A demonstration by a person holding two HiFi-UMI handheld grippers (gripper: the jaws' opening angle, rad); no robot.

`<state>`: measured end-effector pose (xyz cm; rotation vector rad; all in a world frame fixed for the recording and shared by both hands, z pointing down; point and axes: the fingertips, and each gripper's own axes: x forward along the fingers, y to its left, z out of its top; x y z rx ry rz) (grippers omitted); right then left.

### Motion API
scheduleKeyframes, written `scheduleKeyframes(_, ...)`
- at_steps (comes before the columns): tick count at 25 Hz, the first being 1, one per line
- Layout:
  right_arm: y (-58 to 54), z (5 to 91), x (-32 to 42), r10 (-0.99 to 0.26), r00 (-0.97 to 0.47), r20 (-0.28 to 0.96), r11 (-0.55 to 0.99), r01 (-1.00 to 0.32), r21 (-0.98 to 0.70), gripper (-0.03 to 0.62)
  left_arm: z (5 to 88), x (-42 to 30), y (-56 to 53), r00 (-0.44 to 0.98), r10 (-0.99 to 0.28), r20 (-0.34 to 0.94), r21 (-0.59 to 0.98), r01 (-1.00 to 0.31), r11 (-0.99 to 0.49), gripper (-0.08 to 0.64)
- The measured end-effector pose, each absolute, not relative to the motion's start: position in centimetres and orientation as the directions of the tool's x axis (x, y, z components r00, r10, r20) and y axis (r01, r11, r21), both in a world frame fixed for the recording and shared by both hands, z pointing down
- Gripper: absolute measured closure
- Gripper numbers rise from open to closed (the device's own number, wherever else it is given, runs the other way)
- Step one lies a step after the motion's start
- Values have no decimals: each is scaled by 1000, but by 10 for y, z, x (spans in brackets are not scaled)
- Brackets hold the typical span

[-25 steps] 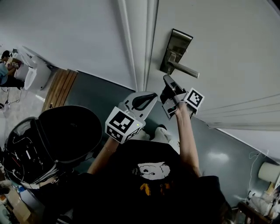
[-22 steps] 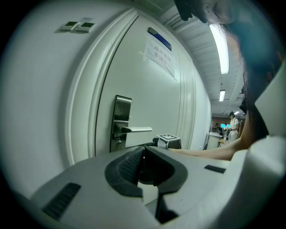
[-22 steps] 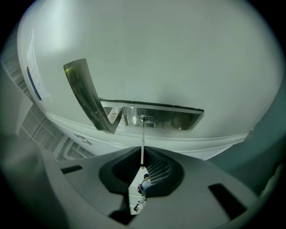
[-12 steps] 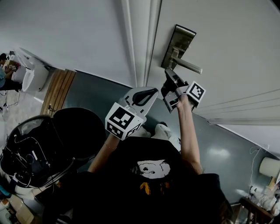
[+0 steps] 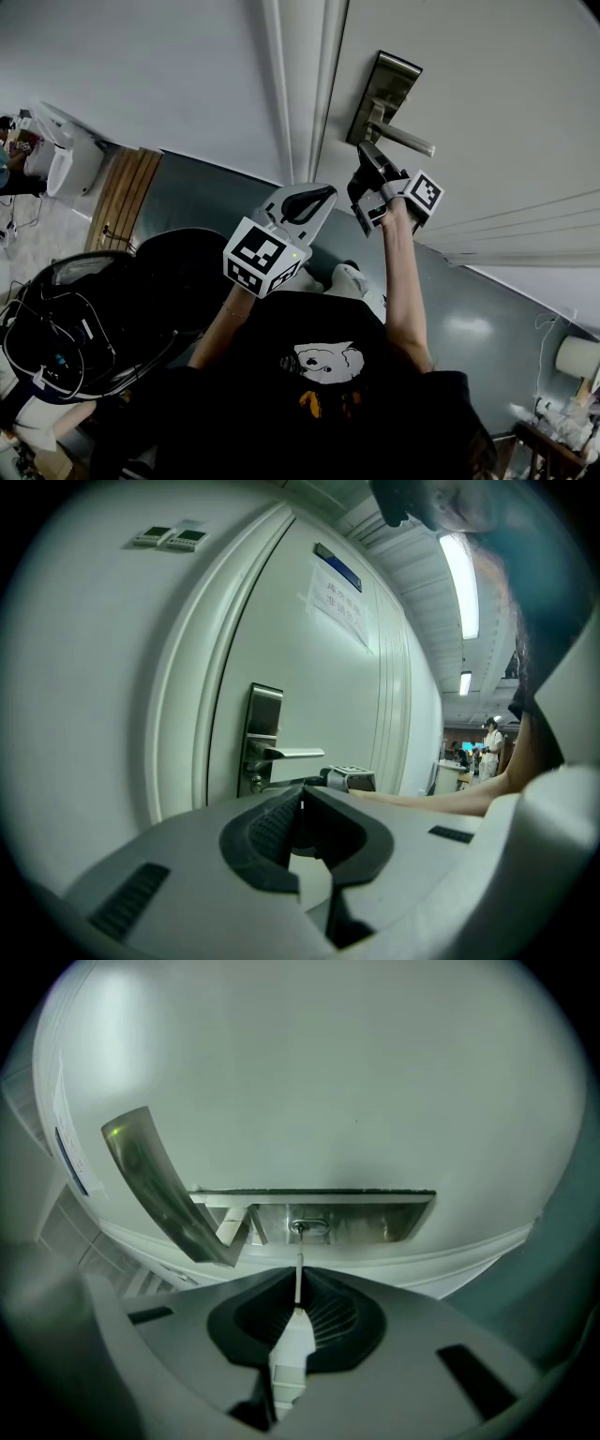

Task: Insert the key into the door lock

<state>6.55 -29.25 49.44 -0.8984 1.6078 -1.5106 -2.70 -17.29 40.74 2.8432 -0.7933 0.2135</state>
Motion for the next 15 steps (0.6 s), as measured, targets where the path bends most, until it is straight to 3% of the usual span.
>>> scheduleKeyframes(15,-303,485,64,-890,-447,-89,60,78,-995,572,399,-27,-169,843,-508,178,124,-532,-838,546)
